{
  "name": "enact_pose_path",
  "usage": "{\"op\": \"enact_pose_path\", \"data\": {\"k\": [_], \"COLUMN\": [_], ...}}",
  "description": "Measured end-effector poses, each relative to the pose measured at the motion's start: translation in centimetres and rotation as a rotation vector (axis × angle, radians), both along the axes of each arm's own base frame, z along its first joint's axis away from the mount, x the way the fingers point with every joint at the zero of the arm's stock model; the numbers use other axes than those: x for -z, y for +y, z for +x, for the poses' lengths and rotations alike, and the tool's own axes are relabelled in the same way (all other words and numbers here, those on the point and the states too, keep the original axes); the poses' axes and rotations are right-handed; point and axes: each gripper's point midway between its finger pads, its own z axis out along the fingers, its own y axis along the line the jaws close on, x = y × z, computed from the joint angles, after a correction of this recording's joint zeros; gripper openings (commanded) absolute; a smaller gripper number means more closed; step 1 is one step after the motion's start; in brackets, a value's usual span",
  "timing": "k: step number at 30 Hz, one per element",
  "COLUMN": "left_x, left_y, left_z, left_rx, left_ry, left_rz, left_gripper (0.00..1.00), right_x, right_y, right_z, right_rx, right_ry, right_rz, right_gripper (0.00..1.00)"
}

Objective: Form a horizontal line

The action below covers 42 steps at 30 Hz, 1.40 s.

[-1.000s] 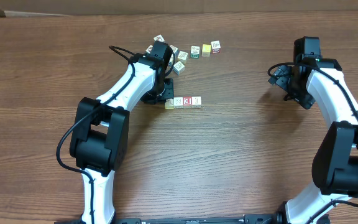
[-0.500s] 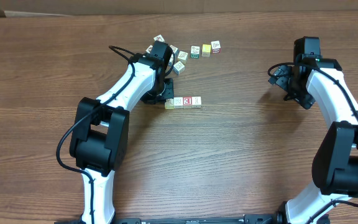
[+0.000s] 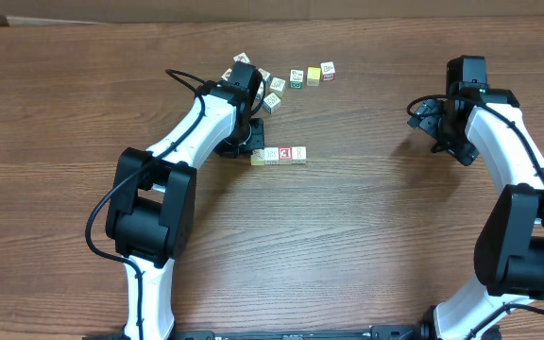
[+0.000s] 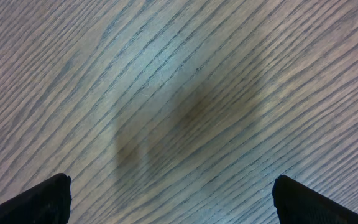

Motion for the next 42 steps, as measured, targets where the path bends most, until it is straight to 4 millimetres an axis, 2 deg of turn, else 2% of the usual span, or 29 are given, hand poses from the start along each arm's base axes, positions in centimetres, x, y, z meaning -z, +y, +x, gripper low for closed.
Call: {"op": "enact_pose_path", "data": {"k": [11, 22, 23, 25, 28, 30, 37, 42], "left_x": [0.0, 0.1, 0.1, 0.1, 0.1, 0.1, 0.0, 0.0], "left_y": [0.0, 0.8, 0.9, 1.3, 2.1, 2.9, 5.9, 8.7], "left_z": [0.0, 0.1, 0.1, 0.2, 0.1, 0.0, 0.3, 0.1], "left_rx": [0.0, -0.007, -0.007, -0.003, -0.019, -0.031, -0.107, -0.17], "left_ry": [0.001, -0.007, -0.009, -0.014, -0.018, -0.016, -0.01, 0.019], "left_rz": [-0.001, 0.046, 0.052, 0.072, 0.118, 0.156, 0.224, 0.251], "left_gripper": [0.04, 0.05, 0.11, 0.33, 0.57, 0.98, 0.99, 1.0], "right_x": [0.0, 0.0, 0.0, 0.0, 0.0, 0.0, 0.0, 0.0], "right_y": [0.0, 0.0, 0.0, 0.0, 0.0, 0.0, 0.0, 0.0], "right_z": [0.0, 0.0, 0.0, 0.0, 0.0, 0.0, 0.0, 0.0], "right_rx": [0.0, 0.0, 0.001, 0.0, 0.0, 0.0, 0.001, 0.0], "right_ry": [0.001, 0.001, 0.001, 0.0, 0.0, 0.0, 0.0, 0.0], "right_rz": [0.0, 0.0, 0.0, 0.0, 0.0, 0.0, 0.0, 0.0], "right_gripper": [1.0, 1.0, 1.0, 1.0, 1.0, 1.0, 1.0, 1.0]}}
